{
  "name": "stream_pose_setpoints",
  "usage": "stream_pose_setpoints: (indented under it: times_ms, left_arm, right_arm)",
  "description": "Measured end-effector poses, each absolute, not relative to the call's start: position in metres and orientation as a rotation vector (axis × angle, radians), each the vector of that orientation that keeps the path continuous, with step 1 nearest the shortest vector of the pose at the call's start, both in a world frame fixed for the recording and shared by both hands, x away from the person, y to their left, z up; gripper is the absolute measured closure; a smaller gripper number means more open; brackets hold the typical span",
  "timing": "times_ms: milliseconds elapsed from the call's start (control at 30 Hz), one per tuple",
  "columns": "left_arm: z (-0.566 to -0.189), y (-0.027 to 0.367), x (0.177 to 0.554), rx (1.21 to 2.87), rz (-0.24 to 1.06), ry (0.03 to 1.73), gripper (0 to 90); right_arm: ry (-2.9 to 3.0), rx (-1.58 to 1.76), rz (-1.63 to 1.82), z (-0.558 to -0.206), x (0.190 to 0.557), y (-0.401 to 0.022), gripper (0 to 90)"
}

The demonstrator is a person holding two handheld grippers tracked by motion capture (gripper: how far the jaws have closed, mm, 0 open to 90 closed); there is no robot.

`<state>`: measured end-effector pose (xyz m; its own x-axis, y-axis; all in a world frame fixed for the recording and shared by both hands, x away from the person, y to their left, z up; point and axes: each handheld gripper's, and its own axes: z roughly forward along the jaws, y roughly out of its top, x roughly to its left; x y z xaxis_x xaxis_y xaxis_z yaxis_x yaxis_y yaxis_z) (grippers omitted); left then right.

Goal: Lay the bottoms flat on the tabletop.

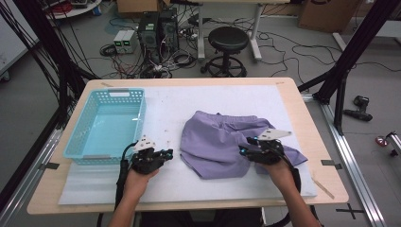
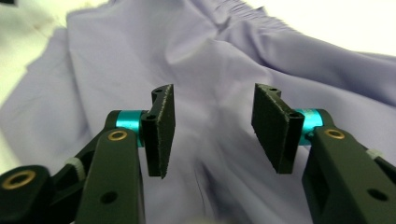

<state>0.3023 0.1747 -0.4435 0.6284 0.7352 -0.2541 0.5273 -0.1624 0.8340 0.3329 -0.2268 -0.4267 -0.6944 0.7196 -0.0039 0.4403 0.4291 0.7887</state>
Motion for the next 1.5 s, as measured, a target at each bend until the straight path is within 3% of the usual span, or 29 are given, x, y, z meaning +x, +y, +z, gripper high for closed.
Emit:
stream_pose_setpoints:
  times_ms: [100,233,300,400,433,533,633,700,1067,1167,1233,1400,1500]
  left_arm:
    - [-0.447,0.165,0.314,1.84,0.204,1.028,73.4]
    - [-0.455,0.142,0.328,1.925,0.157,1.011,67.4]
    - [-0.46,0.133,0.329,1.969,0.161,1.01,69.3]
    - [-0.46,0.131,0.325,1.981,0.224,1.024,87.3]
    - [-0.46,0.131,0.324,1.983,0.225,1.024,87.9]
    - [-0.459,0.138,0.317,1.992,0.244,1.024,88.3]
    - [-0.457,0.149,0.307,1.997,0.261,1.025,88.4]
    - [-0.456,0.157,0.3,1.985,0.277,1.036,88.3]
    - [-0.452,0.171,0.279,1.967,0.332,1.034,89.4]
    - [-0.446,0.17,0.287,1.929,0.334,1.031,76.8]
    - [-0.442,0.17,0.296,1.894,0.341,1.019,69.4]
    - [-0.438,0.158,0.328,1.888,0.333,0.981,55.0]
    - [-0.443,0.148,0.348,1.902,0.312,1.012,52.1]
  right_arm:
    - [2.372,0.985,1.093,-0.428,0.345,-0.207,49.0]
    - [2.358,0.999,1.114,-0.427,0.354,-0.197,47.3]
    - [2.37,1.016,1.114,-0.427,0.361,-0.192,45.1]
    - [2.418,0.988,1.073,-0.43,0.373,-0.177,45.2]
    - [2.435,0.972,1.03,-0.432,0.377,-0.17,45.9]
    - [2.458,0.97,0.881,-0.439,0.391,-0.155,57.9]
    - [2.473,0.959,0.839,-0.445,0.401,-0.149,81.3]
    - [2.453,0.977,0.851,-0.446,0.405,-0.148,86.3]
    - [2.134,1.194,0.813,-0.431,0.435,-0.153,85.3]
    - [2.147,1.146,0.869,-0.423,0.431,-0.153,72.6]
    - [2.152,1.109,0.9,-0.416,0.425,-0.158,69.1]
    - [2.153,1.081,1.032,-0.403,0.401,-0.186,65.4]
    - [2.202,1.072,1.08,-0.404,0.381,-0.203,62.8]
